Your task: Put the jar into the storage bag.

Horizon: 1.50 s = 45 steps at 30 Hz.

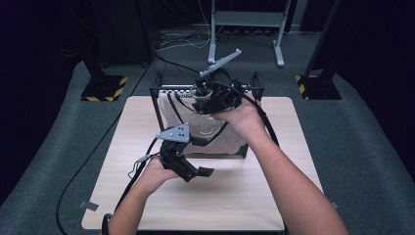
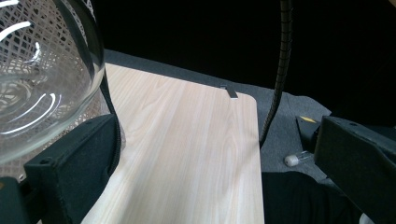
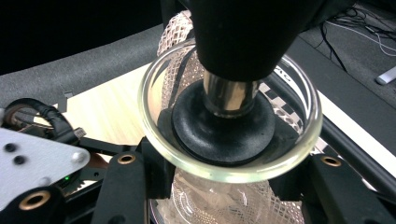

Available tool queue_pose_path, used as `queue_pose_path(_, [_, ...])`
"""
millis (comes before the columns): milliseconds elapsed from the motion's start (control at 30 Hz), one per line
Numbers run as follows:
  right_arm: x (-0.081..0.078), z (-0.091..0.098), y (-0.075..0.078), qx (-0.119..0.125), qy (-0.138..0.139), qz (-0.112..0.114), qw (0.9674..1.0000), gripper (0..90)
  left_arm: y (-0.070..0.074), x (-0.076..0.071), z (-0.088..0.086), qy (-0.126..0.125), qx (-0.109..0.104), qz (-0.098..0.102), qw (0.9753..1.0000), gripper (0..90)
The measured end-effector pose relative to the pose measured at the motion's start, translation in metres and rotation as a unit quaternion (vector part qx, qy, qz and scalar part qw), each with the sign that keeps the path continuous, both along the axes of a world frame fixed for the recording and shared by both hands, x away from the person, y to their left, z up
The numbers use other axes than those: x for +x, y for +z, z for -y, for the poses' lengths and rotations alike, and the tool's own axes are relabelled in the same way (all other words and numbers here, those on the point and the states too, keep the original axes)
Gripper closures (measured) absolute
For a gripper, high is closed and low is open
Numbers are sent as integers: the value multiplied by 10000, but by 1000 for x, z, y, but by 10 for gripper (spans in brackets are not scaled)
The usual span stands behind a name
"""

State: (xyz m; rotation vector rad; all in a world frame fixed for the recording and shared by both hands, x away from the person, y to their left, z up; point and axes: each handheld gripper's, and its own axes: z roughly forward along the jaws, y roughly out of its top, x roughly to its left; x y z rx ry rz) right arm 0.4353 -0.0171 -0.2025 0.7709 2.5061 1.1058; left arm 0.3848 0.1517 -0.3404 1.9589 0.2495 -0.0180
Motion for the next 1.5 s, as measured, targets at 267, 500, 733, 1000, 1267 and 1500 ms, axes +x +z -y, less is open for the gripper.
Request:
queue_pose_path(267, [6, -5, -10, -47, 6, -52, 10000, 502, -1, -1, -1, 39, -5, -9, 10000, 0])
queue_pose_path(500, [11, -11, -26, -187, -25, -105, 9998, 502, -1, -1, -2, 48, -6, -9, 10000, 0])
queue_pose_path(733, [15, -12, -40, -268, -49, -174, 9995, 502, -2, -1, -2, 68, -49, -6, 10000, 0])
queue_pose_path(1000, [15, -16, -60, -441, -23, -245, 9987, 502, -5, 2, -3, 105, -72, -35, 9999, 0])
queue_pose_path(1267, [17, -16, -76, -564, -53, -349, 9978, 502, -7, 2, -3, 153, -119, -39, 9998, 0])
queue_pose_path(1500, [19, -16, -91, -722, -63, -443, 9964, 501, -10, 5, -3, 191, -109, -47, 9997, 0])
